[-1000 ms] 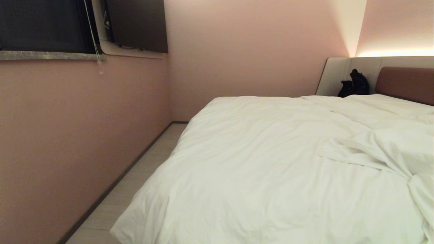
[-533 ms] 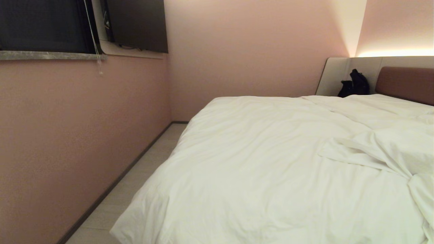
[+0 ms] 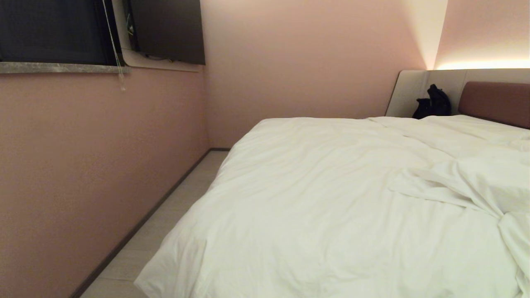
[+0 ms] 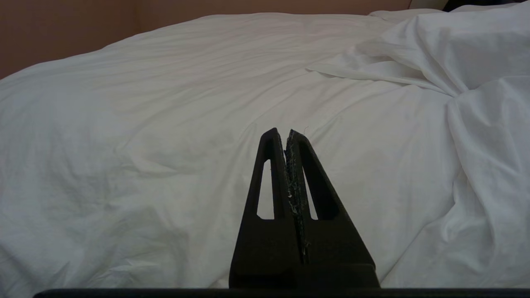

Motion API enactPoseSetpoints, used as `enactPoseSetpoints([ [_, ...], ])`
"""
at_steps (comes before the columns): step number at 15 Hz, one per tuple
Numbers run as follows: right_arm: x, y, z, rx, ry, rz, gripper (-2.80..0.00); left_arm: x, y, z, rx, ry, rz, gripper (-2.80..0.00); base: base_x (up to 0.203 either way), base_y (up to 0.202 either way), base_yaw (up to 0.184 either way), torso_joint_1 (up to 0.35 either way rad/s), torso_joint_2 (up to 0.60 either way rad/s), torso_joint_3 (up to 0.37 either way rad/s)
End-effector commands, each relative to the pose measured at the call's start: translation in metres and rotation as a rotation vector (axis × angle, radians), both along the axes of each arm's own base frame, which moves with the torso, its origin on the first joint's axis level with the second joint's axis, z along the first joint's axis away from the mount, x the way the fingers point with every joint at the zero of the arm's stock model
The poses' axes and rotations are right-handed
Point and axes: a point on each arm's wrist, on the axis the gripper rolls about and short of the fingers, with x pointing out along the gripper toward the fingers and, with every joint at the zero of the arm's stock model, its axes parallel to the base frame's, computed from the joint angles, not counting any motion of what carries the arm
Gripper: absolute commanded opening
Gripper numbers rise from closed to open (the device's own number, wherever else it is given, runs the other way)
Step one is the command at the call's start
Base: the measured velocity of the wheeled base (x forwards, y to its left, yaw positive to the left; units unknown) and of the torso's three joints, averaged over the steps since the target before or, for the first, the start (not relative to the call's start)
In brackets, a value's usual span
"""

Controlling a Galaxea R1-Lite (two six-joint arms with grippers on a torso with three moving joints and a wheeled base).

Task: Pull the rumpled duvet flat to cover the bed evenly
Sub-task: Hold the folded corner of the quilt

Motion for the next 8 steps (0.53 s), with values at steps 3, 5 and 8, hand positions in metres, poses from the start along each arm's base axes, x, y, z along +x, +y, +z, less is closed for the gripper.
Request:
enactPoseSetpoints([
  [3, 0.0001, 0.0, 0.0001, 0.0, 0.001, -0.001, -2.8, 0.0, 0.0, -0.0001, 0.0, 0.0, 0.0, -2.8, 0.0, 0.0, 0.0, 0.0, 0.0, 0.0],
  [5, 0.0001, 0.0, 0.0001, 0.0, 0.001, 0.001, -2.8, 0.0, 0.0, -0.0001, 0.0, 0.0, 0.0, -2.8, 0.0, 0.0, 0.0, 0.0, 0.0, 0.0],
  [8, 0.0001, 0.0, 0.0001, 0.0, 0.001, -0.001, -2.8, 0.0, 0.0, -0.0001, 0.001, 0.0, 0.0, -2.8, 0.0, 0.0, 0.0, 0.0, 0.0, 0.0],
])
